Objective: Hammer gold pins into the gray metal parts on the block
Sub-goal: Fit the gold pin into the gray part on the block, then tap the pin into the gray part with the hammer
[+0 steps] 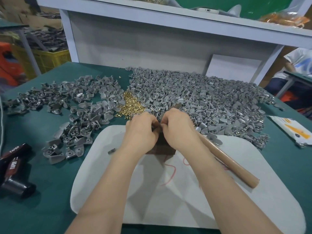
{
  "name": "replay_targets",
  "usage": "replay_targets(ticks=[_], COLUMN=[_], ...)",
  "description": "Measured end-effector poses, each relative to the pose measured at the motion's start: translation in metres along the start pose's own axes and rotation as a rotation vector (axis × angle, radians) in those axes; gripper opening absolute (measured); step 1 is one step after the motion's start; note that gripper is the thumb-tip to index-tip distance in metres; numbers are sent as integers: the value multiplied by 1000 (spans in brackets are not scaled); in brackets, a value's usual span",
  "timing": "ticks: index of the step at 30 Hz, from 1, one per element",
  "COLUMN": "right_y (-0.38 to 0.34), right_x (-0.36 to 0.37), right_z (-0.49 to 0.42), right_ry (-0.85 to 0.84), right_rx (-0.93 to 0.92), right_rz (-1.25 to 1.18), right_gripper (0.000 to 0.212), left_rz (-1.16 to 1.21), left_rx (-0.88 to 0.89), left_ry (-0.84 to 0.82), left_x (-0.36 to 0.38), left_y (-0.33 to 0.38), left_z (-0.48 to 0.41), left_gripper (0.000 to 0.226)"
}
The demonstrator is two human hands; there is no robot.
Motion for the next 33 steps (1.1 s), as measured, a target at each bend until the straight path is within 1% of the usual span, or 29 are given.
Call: replay_targets(ticks=[2, 4, 6, 8, 9, 11, 12, 14, 17, 19, 21, 23, 26, 28, 29, 30, 32, 33], right_y=[6, 20, 44, 71, 83, 97, 99, 99, 92, 89, 86, 79, 62, 52, 47, 41, 36, 37], right_x=[2, 1, -10, -17, -15, -4, 2, 9, 9, 4, -6, -20, -47, -59, -61, -59, -47, -44], right_z=[1, 4, 7, 8, 9, 10, 11, 11, 9, 10, 15, 20, 33, 47, 53, 57, 60, 61], right_ry=[2, 21, 104, 141, 107, -24, -76, -113, -139, -148, -117, -33, 189, 307, 318, 284, 156, 125], right_rx=[-2, 27, 112, 216, 268, 344, 366, 384, 355, 327, 288, 220, 109, 57, 26, -1, -18, -6], right_rz=[-106, -256, -350, -274, -185, -53, -29, 2, 29, -8, -79, -135, -187, -261, -265, -230, -125, -67], right_gripper=[14, 17, 20, 26, 29, 29, 26, 23, 23, 21, 18, 20, 45, 50, 52, 52, 52, 51], left_rz=[25, 31, 23, 21, 17, 4, 5, 10, -18, -28, -45, -57, -71, -64, -56, -50, -62, -68], left_rx=[-27, -51, -63, -77, -83, -90, -93, -101, -117, -140, -156, -157, -147, -145, -144, -143, -138, -133], left_ry=[17, 36, 42, 41, 43, 48, 51, 58, 78, 102, 117, 126, 135, 131, 131, 135, 146, 152], left_x=[-1, -2, -1, -1, -1, -1, -2, -2, -2, -4, -6, -7, -7, -6, -6, -7, -8, -9], left_y=[-2, -4, -4, -6, -7, -9, -9, -11, -15, -18, -19, -18, -17, -18, -18, -18, -17, -17], left_z=[1, 3, 3, 2, 2, 1, 1, 1, 0, 0, 0, 0, 0, 0, 0, -1, -1, -1], left_gripper=[8, 15, 17, 16, 15, 13, 12, 9, 3, 5, 9, 12, 15, 17, 19, 20, 21, 20])
Point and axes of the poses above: each hand's wrist, its own z-axis away from the middle knuckle, its own x-axis out of the palm, y = z × x, the point moved 8 cm from there along -z, towards the middle knuckle, and after that the axes turned 2 degrees about x, right-handed, at the moved point
